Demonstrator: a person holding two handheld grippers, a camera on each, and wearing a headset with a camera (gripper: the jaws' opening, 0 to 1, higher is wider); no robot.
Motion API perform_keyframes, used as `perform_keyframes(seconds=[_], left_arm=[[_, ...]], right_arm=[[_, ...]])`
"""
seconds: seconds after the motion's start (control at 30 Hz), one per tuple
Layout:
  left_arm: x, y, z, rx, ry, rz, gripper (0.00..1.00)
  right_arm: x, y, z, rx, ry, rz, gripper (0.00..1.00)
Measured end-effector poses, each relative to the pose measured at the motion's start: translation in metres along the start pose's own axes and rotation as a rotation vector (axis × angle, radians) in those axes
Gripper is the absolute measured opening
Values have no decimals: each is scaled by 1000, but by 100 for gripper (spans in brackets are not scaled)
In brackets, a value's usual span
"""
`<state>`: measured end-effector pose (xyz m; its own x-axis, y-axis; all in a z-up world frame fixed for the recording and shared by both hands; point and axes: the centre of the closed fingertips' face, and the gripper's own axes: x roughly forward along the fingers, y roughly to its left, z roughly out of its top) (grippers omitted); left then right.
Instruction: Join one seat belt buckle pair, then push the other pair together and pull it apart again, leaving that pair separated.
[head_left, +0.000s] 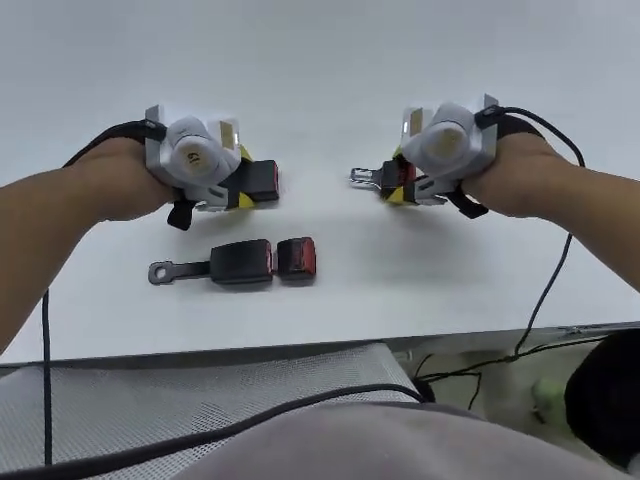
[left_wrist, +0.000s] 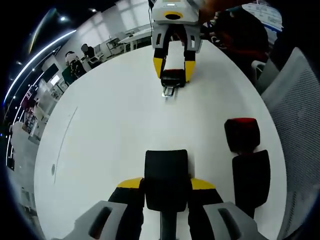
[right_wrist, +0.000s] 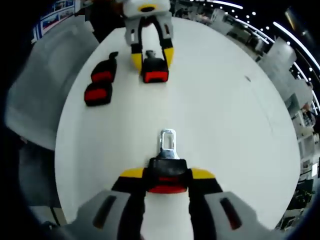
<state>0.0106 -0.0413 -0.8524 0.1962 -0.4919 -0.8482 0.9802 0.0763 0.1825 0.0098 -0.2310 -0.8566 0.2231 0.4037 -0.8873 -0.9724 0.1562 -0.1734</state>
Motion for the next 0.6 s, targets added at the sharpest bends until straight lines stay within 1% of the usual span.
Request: perform_keyframes(seconds=[0.07,0.13,0.17,0.23,0.33,0.4,0.43,0.47,0.53,0.57,0.6], left_arm=[[-3,1,-3,-13,-2,9,34],[-5,1,-6,-20,3,12,33],[-6,1,-8,-22,13,15,33],[-8,1,-11,-10,33,18,34],[-14,0,-12,-14,34,28,35],[-19,1,-12,-16,35,41,36],[-22,1,-11,-19,33,46,37],[-25,1,-11,-21,30,57,38],[-35,0,-10,-39,21,74,41],[-39,-1,-10,-52,19,81,42],[-46,-4,-11,-73,17,87,42]], right_arm=[[-3,0,-9,0,5,-12,32],[-5,-1,-14,5,13,-20,32],[-6,-2,-16,9,20,-27,32],[-7,-1,-17,7,27,-33,33],[-7,0,-17,8,31,-52,35],[-9,-4,-16,7,27,-95,44],[-11,-4,-15,12,23,-104,46],[-14,-5,-14,34,15,-116,48],[-21,-6,-10,53,-13,-149,50],[-22,-5,-10,61,-18,-148,52],[-27,-9,-9,69,-30,-198,56]])
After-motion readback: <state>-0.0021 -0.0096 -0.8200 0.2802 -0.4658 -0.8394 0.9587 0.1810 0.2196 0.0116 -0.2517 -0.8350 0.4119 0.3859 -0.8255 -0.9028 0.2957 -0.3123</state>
